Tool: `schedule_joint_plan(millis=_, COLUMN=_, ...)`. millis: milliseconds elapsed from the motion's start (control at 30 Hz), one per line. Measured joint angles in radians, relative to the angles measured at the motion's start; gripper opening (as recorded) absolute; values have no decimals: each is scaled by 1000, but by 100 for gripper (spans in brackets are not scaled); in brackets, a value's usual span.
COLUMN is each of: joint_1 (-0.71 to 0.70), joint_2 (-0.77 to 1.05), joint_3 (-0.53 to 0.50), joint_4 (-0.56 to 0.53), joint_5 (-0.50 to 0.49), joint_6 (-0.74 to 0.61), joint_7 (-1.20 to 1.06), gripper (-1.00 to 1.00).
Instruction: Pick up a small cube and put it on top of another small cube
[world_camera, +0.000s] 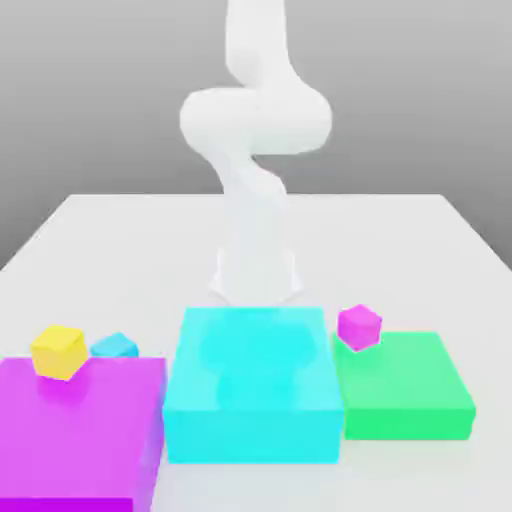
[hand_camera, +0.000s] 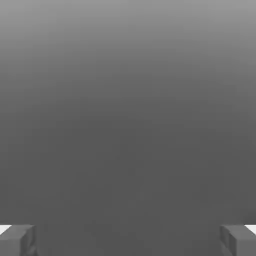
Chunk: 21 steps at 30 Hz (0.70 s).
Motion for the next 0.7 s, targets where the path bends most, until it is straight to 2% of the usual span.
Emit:
schedule_joint_plan(millis=533, joint_1=-336, joint_2=537, joint_3=-241, joint_4=-496, joint_5=-93, joint_6=428, joint_7=93, gripper=0)
schedule_joint_plan(millis=633, joint_1=-384, joint_2=708, joint_3=-283, joint_4=-554, joint_5=-39, joint_6=556, joint_7=57, gripper=0)
schedule_joint_plan(millis=700, joint_1=-411, joint_2=793, joint_3=-241, joint_4=-551, joint_5=34, joint_6=622, joint_7=8, gripper=0)
